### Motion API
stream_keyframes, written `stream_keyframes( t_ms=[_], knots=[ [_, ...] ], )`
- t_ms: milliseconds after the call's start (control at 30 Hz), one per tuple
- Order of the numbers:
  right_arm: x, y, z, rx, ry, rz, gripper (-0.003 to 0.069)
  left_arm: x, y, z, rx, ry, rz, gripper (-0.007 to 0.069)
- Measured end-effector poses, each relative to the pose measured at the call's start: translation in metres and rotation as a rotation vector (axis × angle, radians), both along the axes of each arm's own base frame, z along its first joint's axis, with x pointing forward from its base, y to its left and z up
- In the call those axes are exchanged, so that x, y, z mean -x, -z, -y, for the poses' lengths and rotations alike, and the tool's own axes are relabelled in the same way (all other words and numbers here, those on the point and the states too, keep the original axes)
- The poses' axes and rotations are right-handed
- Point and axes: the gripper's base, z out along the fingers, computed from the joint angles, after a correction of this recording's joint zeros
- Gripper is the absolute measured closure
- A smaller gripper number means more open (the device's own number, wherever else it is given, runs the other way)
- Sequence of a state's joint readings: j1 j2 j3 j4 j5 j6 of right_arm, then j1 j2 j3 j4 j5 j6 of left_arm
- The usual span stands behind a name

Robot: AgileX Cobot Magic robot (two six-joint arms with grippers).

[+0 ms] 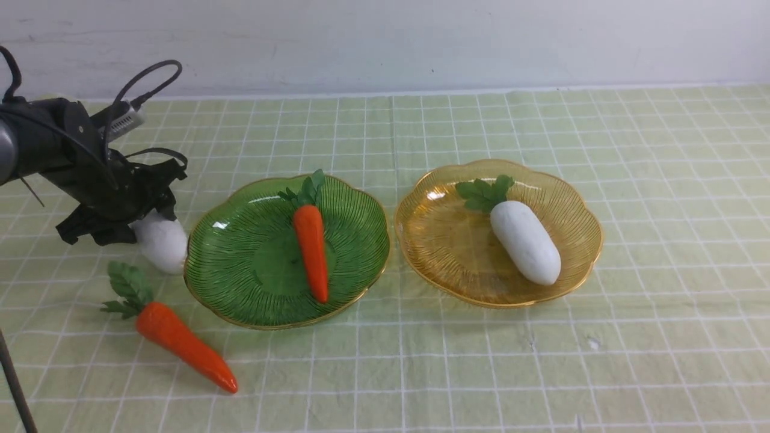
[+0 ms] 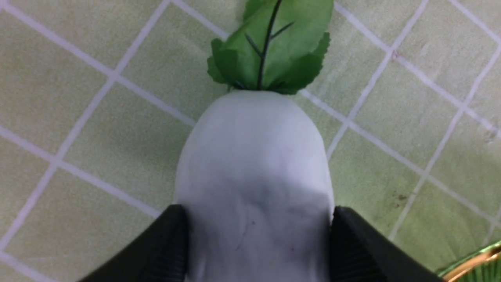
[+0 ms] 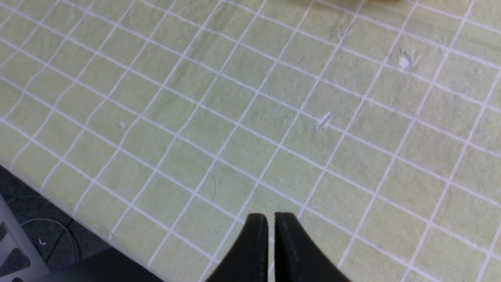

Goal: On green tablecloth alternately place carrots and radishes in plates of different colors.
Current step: 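Pick up the white radish and place it on the plate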

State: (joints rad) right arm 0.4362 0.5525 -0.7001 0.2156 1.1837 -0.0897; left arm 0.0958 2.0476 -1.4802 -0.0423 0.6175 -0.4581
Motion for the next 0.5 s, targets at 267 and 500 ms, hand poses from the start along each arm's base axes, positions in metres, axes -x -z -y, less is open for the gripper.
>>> stream_keyframes(
  t_ms=[267, 500],
  knots=[
    [0.0, 0.0, 0.0, -0.002, 0.001, -0.001, 0.0643, -0.002, -0.037, -0.004, -0.096, 0.101, -0.014, 0.0213],
    [0.0, 0.0, 0.0, -0.005, 0.003, 0.001, 0.0643, -0.002, -0.08, 0.006, -0.066, 0.138, -0.003, 0.0213]
  ],
)
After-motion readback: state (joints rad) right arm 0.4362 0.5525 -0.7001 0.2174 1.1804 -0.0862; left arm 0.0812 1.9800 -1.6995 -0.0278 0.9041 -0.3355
